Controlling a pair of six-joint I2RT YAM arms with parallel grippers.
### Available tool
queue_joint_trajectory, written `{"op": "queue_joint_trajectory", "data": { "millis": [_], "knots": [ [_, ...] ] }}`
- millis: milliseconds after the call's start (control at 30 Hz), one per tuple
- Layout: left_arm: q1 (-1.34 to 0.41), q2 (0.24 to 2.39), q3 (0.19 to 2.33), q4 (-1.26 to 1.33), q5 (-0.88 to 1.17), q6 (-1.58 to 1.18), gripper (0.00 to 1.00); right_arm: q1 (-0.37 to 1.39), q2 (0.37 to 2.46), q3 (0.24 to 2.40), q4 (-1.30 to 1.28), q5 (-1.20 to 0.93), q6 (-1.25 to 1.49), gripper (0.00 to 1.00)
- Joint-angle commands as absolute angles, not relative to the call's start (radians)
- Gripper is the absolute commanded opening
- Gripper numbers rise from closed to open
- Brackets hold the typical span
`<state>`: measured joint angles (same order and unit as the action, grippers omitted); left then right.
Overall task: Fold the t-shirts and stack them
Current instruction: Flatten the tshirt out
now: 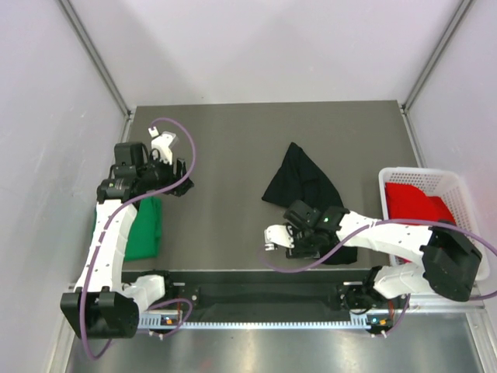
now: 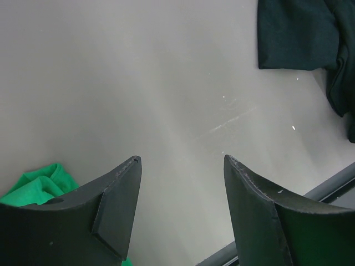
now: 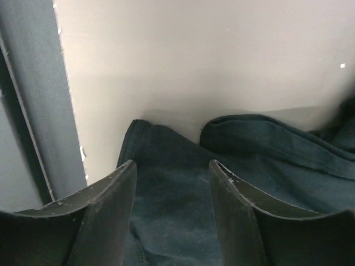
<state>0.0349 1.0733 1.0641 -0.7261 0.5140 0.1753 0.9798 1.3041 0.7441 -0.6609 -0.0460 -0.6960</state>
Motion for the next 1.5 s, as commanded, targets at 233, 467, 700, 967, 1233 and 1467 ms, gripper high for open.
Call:
{"op": "queue_joint_trajectory", "data": {
  "millis": [233,467,700,967,1233,1467],
  "knots": [
    [0.035,1.045,1.098,-0.716,0.508,0.190,0.66,0.999,1.241,0.799,-0.761,-0.107,-0.727,0.55],
    [0.037,1.048,1.094,-0.710,0.508,0.189,0.66,1.008,1.296,0.764,-0.744,-0.126,-0.724,0.54],
    [0.037,1.048,1.095,-0.718,0.511,0.190,0.66,1.011,1.356,0.756,-0.707,-0.104,-0.723,0.54],
    [0.031,1.078,1.077,-0.710,0.575,0.179,0.64,1.019,1.319,0.772,-0.690,0.023,-0.728,0.00],
    [-0.181,1.423,1.270,-0.775,0.500,0.247,0.65,0.864,1.190,0.989,-0.649,0.325,-0.837,0.00],
    [-0.408,1.745,1.507,-0.762,0.339,0.301,0.63,0.576,1.144,1.032,-0.491,0.373,-0.825,0.00]
  ]
}}
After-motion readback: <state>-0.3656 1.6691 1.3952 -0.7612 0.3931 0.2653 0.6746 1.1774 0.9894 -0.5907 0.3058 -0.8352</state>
